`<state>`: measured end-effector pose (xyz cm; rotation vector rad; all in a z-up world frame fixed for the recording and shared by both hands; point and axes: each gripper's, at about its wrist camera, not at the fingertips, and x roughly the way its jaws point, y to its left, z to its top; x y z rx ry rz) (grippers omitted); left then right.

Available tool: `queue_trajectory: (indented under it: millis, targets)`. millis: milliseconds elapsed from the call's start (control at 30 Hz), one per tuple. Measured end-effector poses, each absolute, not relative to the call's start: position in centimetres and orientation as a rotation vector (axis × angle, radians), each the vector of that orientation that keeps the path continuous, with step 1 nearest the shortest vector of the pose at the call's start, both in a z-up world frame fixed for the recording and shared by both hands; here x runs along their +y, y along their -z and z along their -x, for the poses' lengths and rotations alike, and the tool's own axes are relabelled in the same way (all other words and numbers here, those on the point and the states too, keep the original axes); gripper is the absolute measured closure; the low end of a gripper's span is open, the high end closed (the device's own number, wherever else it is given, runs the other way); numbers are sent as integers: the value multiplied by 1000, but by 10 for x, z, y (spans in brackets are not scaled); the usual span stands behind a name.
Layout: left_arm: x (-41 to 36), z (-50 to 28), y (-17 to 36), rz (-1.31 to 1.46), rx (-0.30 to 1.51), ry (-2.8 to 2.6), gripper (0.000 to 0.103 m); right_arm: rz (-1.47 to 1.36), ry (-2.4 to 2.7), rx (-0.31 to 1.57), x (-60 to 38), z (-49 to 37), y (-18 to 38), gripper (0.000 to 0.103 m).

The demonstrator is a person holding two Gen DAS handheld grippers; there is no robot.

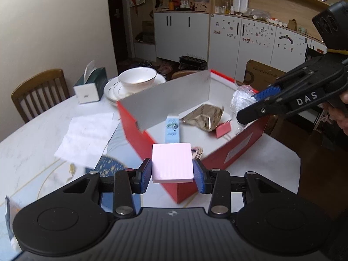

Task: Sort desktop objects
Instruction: 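Carry the pink sponge and cotton-ball bag with both tools over the red box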

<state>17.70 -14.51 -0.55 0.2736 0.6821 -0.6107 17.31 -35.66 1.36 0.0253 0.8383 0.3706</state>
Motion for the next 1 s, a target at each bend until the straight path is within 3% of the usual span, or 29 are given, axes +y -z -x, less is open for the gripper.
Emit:
queue_trajectory:
  millis: [433,1000]
  targets:
    - [-206,-212,-2,-335,666,647,63,1,-347,866,-407,-204,-1,65]
    - [-263,-277,19,-390,800,688,63,35,-378,944,-432,-237,25,65]
